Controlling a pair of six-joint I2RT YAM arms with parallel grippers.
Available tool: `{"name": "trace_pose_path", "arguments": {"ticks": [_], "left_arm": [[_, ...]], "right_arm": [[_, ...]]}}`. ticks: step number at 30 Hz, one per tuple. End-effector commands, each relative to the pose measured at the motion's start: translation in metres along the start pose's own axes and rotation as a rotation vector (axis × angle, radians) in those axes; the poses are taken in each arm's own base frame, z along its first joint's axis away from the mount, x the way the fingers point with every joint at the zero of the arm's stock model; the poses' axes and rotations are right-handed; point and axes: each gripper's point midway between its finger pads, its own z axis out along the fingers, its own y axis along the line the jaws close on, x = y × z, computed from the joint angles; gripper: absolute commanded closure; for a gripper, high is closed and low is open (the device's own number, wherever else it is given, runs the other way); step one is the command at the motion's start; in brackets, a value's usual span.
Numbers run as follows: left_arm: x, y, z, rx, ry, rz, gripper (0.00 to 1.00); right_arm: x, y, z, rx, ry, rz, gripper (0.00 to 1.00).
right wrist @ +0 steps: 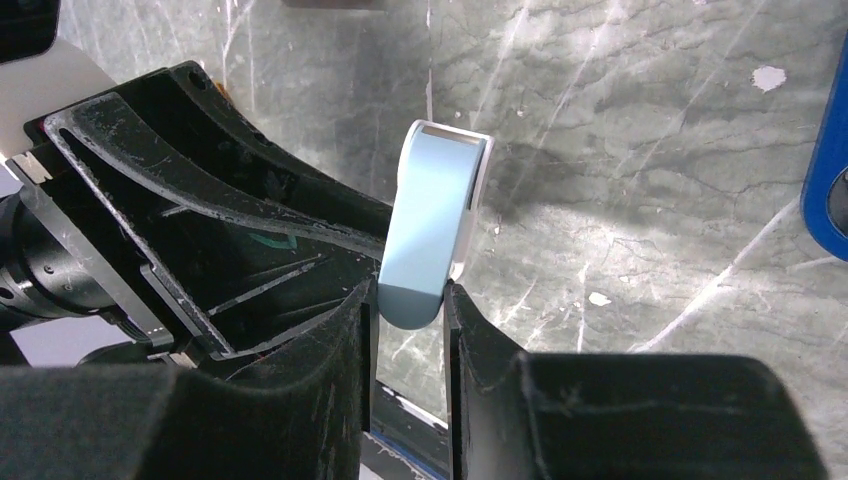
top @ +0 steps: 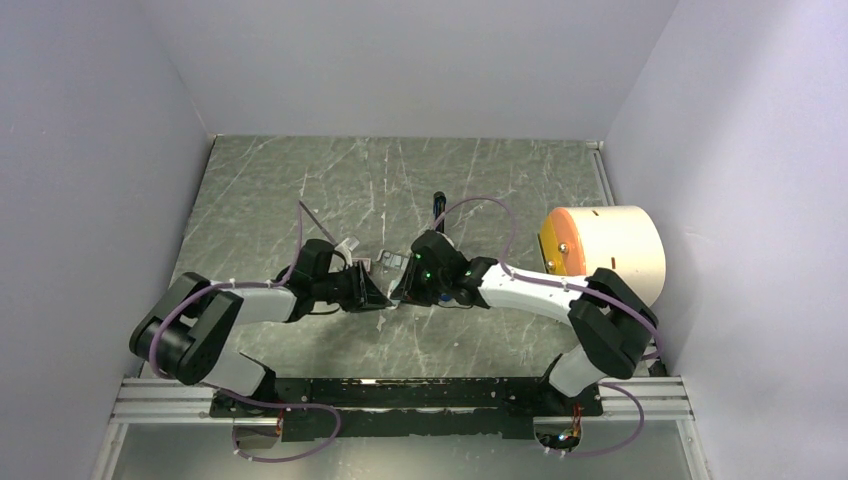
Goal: Load the staples into the stapler
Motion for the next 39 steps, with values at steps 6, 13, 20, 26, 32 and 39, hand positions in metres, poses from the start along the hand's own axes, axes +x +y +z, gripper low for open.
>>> {"name": "trace_pose_path", "arguments": {"ticks": [6, 13, 20, 26, 32, 39], "left_arm": [[-0.004, -0.017, 0.000, 0.073, 0.002, 0.065, 0.91], [0.007, -0.009, 0.007, -0.005, 0.047, 0.113, 0.95], [0.022, -0.004, 0.015, -0.032, 0.098, 0.121, 0.95], [0.041, -0.003, 0.025, -0.057, 0.145, 0.136, 0.95], [0.054, -0.003, 0.033, -0.079, 0.171, 0.152, 0.95], [0.055, 0.004, 0.036, -0.127, 0.177, 0.156, 0.95]], "right_arm": [[-0.012, 0.027, -0.014, -0.130, -0.036, 0.026, 0.83], [-0.032, 0.006, -0.023, -0.034, -0.121, 0.034, 0.83], [-0.054, -0.022, -0.036, 0.100, -0.236, 0.036, 0.82], [-0.068, -0.040, -0.042, 0.176, -0.299, 0.010, 0.79], [-0.072, -0.053, -0.038, 0.206, -0.295, 0.002, 0.76], [-0.065, -0.063, -0.023, 0.222, -0.236, -0.013, 0.70]]}}
